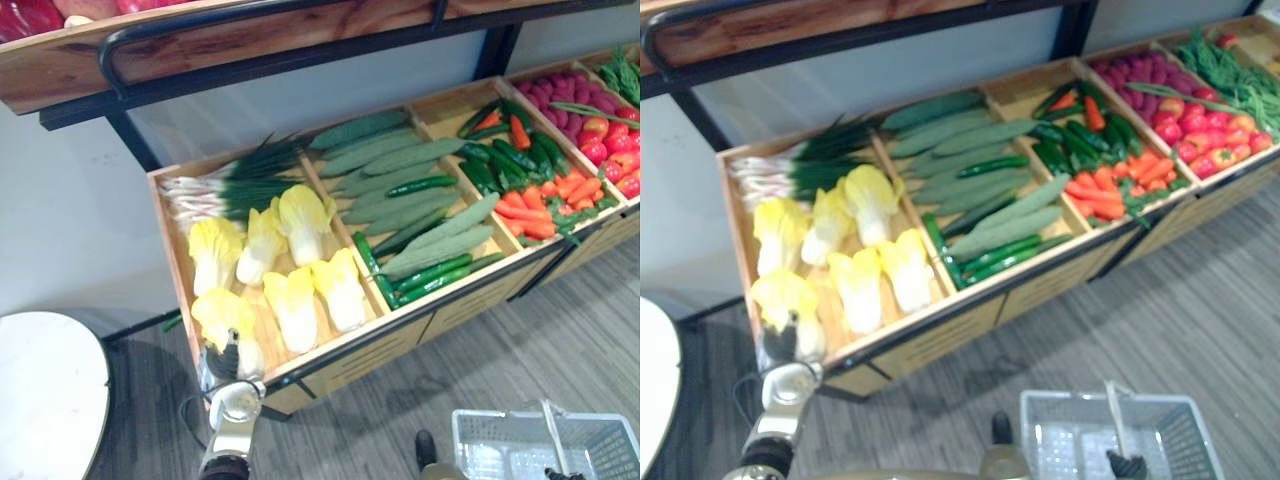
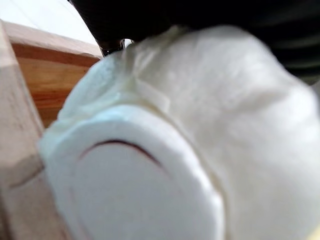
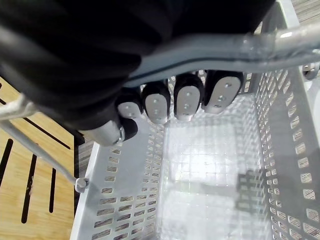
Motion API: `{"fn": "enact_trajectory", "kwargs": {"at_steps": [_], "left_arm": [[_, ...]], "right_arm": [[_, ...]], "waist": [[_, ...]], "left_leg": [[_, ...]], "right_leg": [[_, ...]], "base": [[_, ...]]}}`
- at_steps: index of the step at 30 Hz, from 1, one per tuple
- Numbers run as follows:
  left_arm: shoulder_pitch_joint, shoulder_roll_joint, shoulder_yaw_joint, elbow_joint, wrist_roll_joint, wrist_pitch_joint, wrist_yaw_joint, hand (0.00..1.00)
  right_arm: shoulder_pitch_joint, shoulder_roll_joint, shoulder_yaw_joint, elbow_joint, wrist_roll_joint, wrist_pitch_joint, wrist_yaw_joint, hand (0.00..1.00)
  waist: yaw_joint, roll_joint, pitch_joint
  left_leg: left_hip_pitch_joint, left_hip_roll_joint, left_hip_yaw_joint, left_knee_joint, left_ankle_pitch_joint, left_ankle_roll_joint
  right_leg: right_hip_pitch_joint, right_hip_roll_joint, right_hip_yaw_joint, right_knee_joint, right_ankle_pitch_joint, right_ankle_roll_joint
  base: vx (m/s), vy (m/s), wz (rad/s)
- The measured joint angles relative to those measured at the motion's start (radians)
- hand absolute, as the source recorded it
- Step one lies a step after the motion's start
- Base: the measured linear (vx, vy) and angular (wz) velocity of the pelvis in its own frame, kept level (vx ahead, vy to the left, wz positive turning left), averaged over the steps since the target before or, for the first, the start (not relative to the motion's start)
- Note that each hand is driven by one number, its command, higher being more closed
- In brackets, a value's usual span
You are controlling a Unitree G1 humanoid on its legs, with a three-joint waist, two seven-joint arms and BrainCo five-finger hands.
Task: Pick vegetable in the basket
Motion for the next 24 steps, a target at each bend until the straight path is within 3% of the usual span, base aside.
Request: {"fn": "enact_trajectory", "kwargs": {"at_steps": [8,13,19,24], "left_arm": [[0.089,0.005,0.002,-0.219,0.091,0.015,-0.011,1.00],[0.090,0.104,0.004,-0.387,0.177,0.012,-0.024,1.00],[0.075,0.158,-0.002,-0.522,0.232,-0.014,-0.037,1.00],[0.050,0.231,-0.085,-0.571,0.248,-0.047,-0.080,1.00]], "right_arm": [[0.034,0.016,0.002,-0.002,-0.001,0.000,0.016,1.00],[0.024,-0.005,0.038,-0.014,-0.004,-0.004,0.031,1.00],[0.001,-0.053,0.074,-0.049,-0.027,-0.008,0.045,1.00],[-0.014,-0.116,0.127,-0.115,-0.039,-0.013,0.084,1.00]], "waist": [[0.026,-0.020,-0.045],[0.026,-0.019,-0.059],[0.023,-0.016,-0.073],[0.021,-0.016,-0.072]], "left_leg": [[0.003,0.000,-0.018,-0.016,0.018,0.001],[0.002,0.000,-0.016,-0.017,0.021,0.001],[0.006,-0.003,0.007,-0.020,0.020,0.000],[0.023,-0.009,0.031,-0.024,0.018,0.004]], "right_leg": [[0.009,-0.001,-0.017,0.000,0.000,0.000],[0.008,0.000,-0.014,0.000,0.000,-0.001],[-0.009,0.003,0.008,0.000,0.006,-0.001],[-0.008,0.002,0.031,0.000,0.011,-0.001]], "base": [[-0.05,-0.037,0.07],[-0.05,-0.036,-0.02],[0.00,-0.014,-0.11],[-0.02,-0.014,-0.14]]}}
